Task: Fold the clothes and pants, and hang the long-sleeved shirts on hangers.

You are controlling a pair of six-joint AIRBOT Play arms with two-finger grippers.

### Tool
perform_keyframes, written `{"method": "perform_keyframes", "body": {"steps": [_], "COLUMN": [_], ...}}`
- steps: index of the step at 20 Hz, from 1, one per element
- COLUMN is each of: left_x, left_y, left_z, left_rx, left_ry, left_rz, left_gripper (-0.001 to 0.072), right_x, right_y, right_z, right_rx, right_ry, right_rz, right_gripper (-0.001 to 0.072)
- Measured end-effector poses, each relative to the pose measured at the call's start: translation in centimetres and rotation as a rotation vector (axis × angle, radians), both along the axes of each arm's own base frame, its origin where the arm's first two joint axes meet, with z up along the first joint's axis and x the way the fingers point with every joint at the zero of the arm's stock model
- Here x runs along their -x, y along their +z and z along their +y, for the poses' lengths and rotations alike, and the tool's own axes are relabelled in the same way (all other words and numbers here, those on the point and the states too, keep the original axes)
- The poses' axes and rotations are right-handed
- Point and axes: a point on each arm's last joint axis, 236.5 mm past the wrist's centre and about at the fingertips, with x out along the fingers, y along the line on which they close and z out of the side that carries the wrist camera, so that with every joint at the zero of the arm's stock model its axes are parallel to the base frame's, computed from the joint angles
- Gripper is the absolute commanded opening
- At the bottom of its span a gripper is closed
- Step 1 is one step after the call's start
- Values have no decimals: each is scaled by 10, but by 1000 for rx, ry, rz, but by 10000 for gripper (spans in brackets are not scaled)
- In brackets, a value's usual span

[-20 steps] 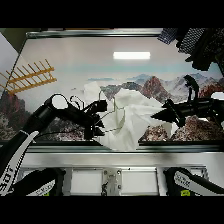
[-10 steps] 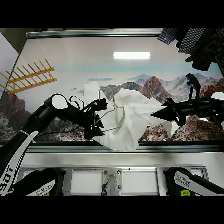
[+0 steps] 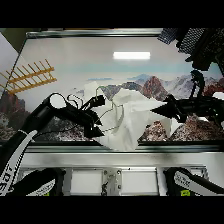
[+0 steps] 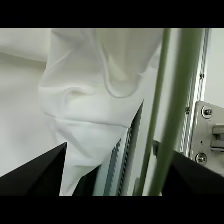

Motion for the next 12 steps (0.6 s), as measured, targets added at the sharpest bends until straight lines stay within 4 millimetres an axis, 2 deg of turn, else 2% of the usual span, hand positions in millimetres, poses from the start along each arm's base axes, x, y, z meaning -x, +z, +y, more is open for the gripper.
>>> {"method": "perform_keyframes", "body": {"steps": [4,12], "left_x": [-2,-4], "left_y": [2,3], "left_z": [9,16], "left_rx": [-6,-14], "left_ry": [57,120], "left_rz": [61,116], "left_gripper": [576,578], "right_x": [-3,-17], "right_y": [6,10], "right_z": [1,1], "right_rx": [-24,-45], "right_ry": [-14,-70], "right_rz": [-9,-23], "right_gripper": [11,11]}}
